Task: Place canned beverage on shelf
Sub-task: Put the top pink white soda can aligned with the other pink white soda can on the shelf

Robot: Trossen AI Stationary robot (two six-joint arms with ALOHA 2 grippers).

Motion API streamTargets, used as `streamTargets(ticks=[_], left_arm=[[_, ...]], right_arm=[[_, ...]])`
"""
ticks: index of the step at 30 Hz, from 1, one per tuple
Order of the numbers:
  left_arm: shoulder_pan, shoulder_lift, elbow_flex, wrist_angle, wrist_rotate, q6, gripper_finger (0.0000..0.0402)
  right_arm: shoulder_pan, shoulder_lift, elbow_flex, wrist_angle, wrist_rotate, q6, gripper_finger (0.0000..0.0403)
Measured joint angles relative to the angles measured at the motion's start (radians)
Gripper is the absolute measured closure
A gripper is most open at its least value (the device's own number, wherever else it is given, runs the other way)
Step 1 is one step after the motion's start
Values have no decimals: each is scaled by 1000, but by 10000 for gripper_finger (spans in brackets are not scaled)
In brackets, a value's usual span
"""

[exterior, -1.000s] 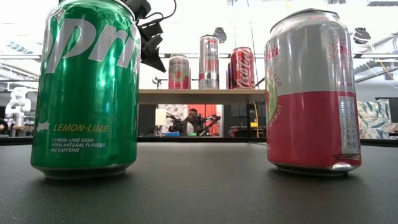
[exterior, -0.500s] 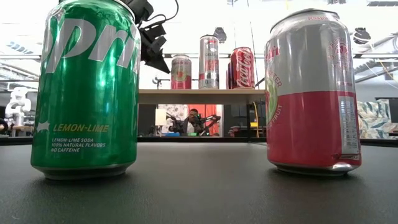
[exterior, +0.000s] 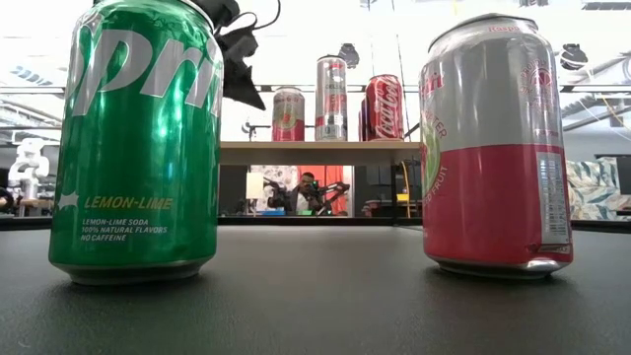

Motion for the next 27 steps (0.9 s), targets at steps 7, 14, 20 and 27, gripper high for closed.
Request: streamTargets(ticks=[7,14,20,27], left_arm=[[-119,43,0,109,-40,-10,401],[-171,99,0,255,-211,-12,401],[-179,140,0,337,-210,-15,401],[-178,156,0,342,-229,-38,401]], right_arm=[[-17,0,0,0,17,-25,71],[-38,0,0,0,15,-25,71],[-39,0,0,0,14,-15,71],[-39,0,0,0,14,0,71]])
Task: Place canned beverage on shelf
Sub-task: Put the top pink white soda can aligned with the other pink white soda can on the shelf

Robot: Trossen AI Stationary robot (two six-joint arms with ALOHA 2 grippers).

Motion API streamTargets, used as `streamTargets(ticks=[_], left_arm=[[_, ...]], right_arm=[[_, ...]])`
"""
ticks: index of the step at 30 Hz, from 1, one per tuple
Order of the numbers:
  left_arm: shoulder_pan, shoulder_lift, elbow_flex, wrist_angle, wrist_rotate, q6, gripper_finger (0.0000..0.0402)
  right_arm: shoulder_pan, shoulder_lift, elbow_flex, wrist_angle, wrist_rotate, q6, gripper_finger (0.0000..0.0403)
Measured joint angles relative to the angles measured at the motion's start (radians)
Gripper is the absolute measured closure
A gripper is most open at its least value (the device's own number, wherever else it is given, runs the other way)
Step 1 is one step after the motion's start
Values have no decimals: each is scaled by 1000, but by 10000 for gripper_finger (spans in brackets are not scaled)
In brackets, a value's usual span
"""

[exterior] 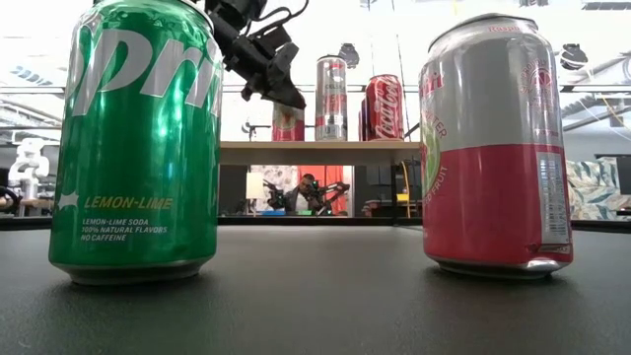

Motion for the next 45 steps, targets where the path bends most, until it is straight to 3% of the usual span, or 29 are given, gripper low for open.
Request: streamTargets(ticks=[45], left_arm=[[1,0,0,-2,-70,2,401]], right_arm=[[0,0,0,0,-4,0,71]])
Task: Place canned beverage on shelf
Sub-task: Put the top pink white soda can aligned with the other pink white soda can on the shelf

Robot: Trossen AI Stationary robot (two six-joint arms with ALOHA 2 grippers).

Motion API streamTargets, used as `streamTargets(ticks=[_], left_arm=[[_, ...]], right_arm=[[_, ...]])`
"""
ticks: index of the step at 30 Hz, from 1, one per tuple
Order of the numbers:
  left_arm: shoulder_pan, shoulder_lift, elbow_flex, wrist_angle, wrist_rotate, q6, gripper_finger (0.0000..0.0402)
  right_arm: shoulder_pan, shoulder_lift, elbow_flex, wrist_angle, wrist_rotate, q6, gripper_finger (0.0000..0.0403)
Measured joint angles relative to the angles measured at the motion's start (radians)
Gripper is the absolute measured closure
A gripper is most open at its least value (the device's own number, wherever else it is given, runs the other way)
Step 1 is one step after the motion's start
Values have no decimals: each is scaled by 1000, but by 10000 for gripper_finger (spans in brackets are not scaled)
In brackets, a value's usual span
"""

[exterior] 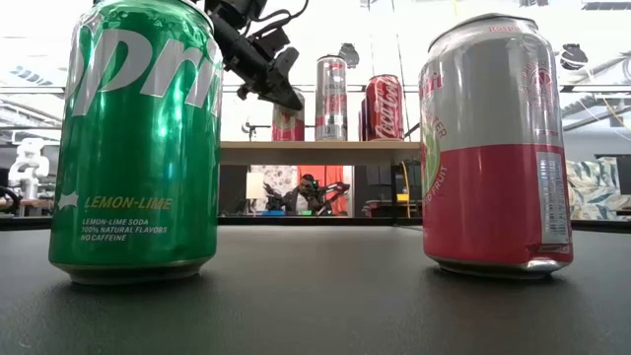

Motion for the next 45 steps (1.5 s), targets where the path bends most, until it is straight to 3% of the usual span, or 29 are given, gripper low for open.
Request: streamTargets(ticks=[45], left_arm=[[0,-1,0,0,-76,6,401]], right_arm=[[0,0,0,0,-1,0,71]])
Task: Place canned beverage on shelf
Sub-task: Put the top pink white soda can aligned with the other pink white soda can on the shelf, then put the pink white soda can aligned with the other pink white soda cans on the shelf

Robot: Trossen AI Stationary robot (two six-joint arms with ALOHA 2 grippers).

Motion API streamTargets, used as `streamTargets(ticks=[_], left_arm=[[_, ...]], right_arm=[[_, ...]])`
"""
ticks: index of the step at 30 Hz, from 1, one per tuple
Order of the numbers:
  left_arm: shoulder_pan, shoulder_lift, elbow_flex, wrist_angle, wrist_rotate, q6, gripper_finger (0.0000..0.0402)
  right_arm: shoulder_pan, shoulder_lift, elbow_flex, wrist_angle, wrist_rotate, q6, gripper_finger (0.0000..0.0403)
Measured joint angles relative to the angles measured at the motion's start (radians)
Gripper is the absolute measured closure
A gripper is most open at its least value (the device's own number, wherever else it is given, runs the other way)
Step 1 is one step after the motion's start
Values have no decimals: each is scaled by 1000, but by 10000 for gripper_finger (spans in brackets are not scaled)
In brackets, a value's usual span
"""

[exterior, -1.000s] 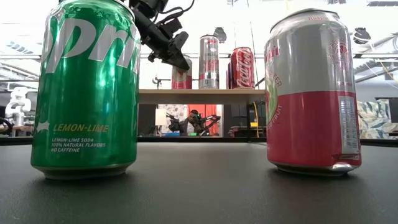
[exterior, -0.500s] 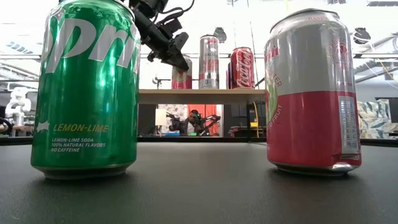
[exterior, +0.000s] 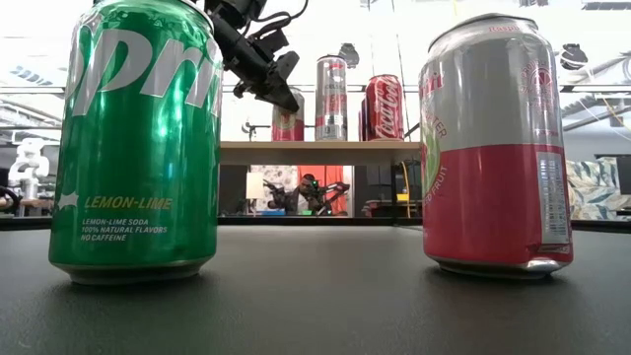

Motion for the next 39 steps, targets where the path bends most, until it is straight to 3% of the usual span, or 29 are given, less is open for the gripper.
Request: streamTargets(ticks=[10,19,24,35,39], left_arm=[[0,0,0,0,0,-1,401],[-45,-76,1,-12,11,-9,401],[-94,-174,2,-75,27,-76,401],[-155,-352,2,-306,419,-383,401],[-206,-386,2,-308,477,-401,401]], right_arm=[[2,0,0,0,-8,0,71],[6,0,0,-63,-230,91,71],[47,0,0,-147,-261,156,71],[208,39,0,-207,-253,262,71],[291,87,0,-251,-233,264,71]])
